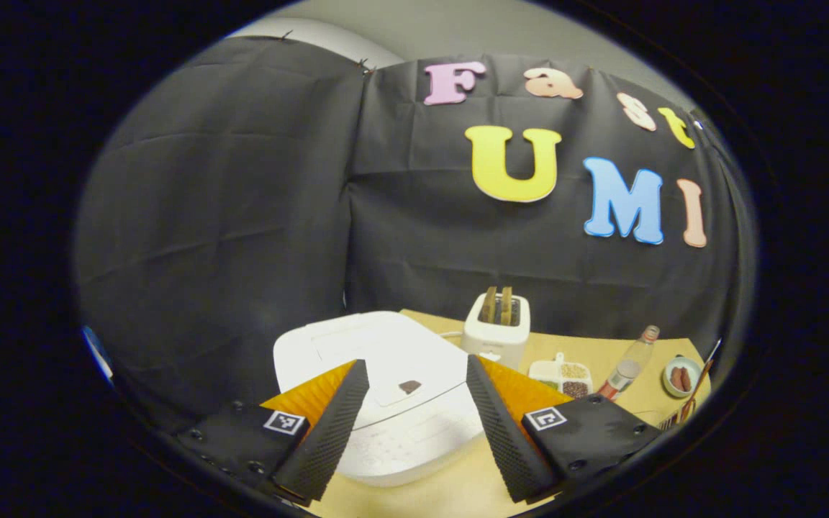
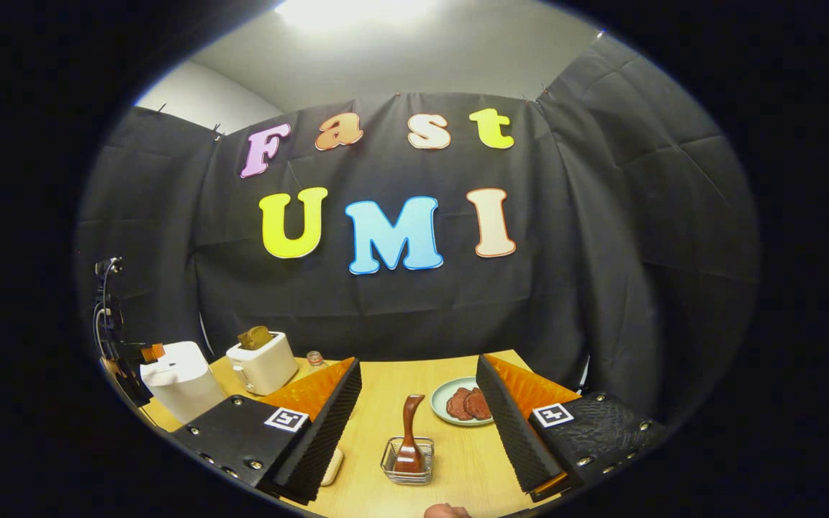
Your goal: Close the left gripper, press the button to open the rice cooker; take a wooden spoon from the chopstick holder with the right hand, scoop a spoonful of rice and pour it into the rice cooker, then put the wooden spoon back into the chopstick holder.
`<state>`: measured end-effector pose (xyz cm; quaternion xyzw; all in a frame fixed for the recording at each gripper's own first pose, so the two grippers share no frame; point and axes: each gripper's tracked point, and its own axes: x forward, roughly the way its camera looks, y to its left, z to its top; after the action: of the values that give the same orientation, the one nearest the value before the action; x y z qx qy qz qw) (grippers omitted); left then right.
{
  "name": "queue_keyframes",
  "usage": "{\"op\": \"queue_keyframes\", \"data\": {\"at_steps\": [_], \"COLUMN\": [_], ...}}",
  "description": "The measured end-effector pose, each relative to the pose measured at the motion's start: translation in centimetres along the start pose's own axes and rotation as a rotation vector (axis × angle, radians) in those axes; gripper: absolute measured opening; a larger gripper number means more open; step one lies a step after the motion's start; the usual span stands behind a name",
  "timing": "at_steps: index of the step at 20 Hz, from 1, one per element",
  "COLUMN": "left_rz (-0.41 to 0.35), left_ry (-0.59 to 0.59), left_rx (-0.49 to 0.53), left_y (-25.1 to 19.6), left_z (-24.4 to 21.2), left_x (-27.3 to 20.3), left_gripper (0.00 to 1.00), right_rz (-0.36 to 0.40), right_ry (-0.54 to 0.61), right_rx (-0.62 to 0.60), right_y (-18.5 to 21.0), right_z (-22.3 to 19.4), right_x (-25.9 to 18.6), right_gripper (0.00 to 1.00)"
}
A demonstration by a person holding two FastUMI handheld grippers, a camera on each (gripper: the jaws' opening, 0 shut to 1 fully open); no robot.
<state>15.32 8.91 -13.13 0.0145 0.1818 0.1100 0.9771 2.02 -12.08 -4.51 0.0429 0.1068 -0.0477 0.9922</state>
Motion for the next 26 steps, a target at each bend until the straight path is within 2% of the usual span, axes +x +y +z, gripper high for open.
{"op": "queue_keyframes", "data": {"at_steps": [3, 6, 9, 11, 15, 19, 26], "left_rz": [-0.07, -0.169, -0.22, -0.224, -0.23, -0.237, -0.226], "left_ry": [-0.103, -0.194, -0.275, -0.314, -0.338, -0.35, -0.348], "left_rx": [0.035, 0.024, 0.03, 0.039, 0.035, 0.068, 0.052], "left_y": [-1.9, -4.6, -5.9, -6.3, -6.6, -6.9, -6.7], "left_z": [3.4, 6.1, 7.9, 8.6, 8.3, 8.1, 8.1], "left_x": [-3.5, -7.8, -11.7, -13.5, -15.6, -16.0, -15.8], "left_gripper": [0.95, 0.95, 0.95, 0.95, 0.94, 0.95, 0.95], "right_rz": [0.009, -0.009, -0.027, -0.027, -0.078, -0.077, -0.073], "right_ry": [-0.052, -0.117, -0.152, -0.165, -0.209, -0.251, -0.276], "right_rx": [0.005, -0.029, -0.077, -0.078, -0.053, -0.046, -0.106], "right_y": [1.8, 2.8, 3.6, 4.2, 3.9, 4.3, 5.4], "right_z": [1.9, 3.7, 4.2, 4.3, 4.4, 5.0, 6.0], "right_x": [-0.9, -2.0, -2.8, -3.4, -4.6, -4.9, -5.1], "right_gripper": [0.98, 0.98, 0.97, 0.97, 0.97, 0.97, 0.97]}}
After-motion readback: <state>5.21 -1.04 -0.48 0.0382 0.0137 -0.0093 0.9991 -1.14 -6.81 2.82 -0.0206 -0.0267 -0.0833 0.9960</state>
